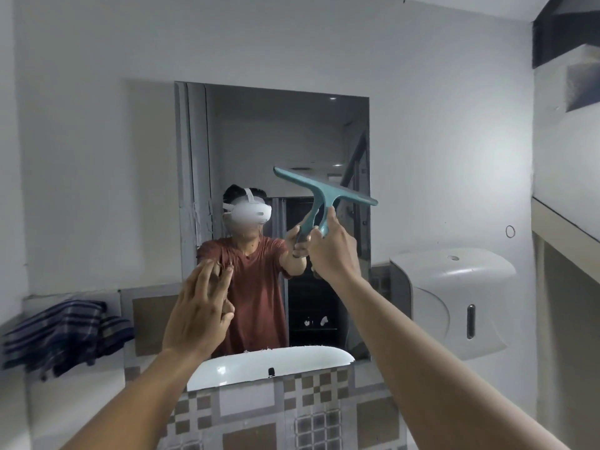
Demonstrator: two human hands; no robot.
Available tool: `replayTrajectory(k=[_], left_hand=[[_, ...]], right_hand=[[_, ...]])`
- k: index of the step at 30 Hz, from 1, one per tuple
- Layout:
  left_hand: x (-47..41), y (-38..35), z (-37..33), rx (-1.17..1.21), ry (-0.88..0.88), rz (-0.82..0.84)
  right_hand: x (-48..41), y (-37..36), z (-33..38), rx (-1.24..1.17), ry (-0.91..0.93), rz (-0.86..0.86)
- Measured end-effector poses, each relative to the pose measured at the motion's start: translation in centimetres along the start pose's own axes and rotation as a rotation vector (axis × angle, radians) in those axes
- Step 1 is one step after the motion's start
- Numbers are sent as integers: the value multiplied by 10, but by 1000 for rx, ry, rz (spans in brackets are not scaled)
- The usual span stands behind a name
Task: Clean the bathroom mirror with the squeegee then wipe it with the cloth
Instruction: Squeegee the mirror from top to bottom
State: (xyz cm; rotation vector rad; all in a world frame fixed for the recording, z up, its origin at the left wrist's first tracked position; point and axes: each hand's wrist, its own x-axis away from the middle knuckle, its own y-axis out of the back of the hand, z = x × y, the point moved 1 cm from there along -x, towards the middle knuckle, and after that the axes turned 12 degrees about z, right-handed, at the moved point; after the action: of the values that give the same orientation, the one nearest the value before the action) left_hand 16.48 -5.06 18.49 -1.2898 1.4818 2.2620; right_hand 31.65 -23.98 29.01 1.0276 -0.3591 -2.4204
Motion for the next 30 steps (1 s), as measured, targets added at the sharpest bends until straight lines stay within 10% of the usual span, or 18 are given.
replayTrajectory(k=[30], left_hand=[[6,-32,24,-96,25,145]], right_hand=[[19,-150,47,-257,53,-2]])
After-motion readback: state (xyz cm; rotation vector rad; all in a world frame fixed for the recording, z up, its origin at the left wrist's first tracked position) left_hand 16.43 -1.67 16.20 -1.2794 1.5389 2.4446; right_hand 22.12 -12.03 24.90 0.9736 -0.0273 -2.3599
